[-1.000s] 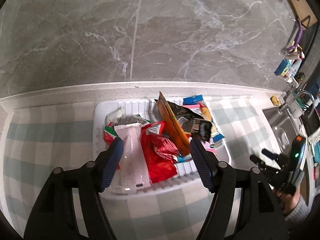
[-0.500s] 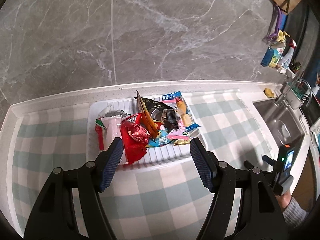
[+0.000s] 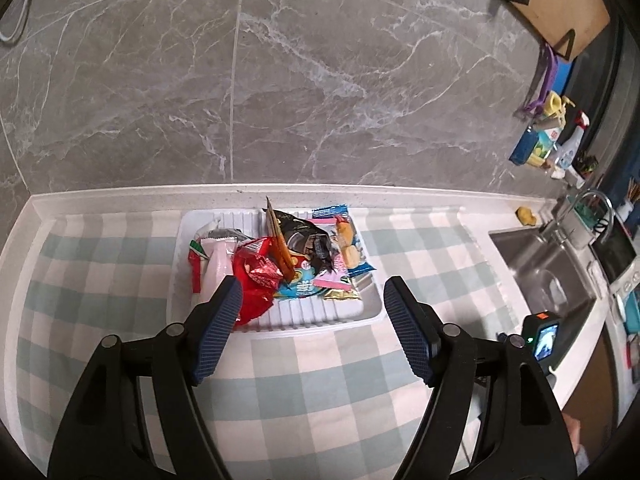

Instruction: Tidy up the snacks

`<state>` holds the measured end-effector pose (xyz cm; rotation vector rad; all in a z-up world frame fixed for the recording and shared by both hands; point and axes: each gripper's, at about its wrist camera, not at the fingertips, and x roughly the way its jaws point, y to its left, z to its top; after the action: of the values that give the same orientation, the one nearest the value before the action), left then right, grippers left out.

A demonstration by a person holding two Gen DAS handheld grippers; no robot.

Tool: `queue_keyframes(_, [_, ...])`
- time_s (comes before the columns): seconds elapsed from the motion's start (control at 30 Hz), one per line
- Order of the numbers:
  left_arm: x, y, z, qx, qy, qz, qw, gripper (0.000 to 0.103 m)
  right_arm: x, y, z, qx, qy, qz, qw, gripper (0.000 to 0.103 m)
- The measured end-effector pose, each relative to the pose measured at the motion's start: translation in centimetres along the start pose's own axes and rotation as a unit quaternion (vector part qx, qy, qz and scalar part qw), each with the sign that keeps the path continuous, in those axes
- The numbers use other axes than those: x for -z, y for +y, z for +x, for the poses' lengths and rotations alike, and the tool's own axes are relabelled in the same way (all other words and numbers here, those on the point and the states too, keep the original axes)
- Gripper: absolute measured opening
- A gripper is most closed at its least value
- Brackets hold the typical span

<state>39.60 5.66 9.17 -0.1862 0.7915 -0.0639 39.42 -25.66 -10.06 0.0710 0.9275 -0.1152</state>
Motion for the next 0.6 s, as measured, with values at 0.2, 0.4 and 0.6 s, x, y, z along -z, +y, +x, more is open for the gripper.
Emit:
queue_keyframes(0.2, [0.1, -0.8, -0.2, 0.020, 0.003, 0.003, 0.9998, 0.072, 0.1, 0.0, 0.0, 0.000, 0.000, 0.000, 1.000, 0.103])
queue_keyframes(0.4, [0.5, -1.0, -0.5, 0.017, 0.000, 0.017, 0.9997, 0.072, -0.6, 0.5, 0.2, 0.000, 0.018, 0.011, 1.000, 0.103])
queue_keyframes(0.6, [0.7, -0.2, -0.2, 0.003, 0.003, 0.017, 0.9998, 0.072, -3.7, 7.1, -7.1, -0.088, -0.016, -0.057, 0.994, 0.103])
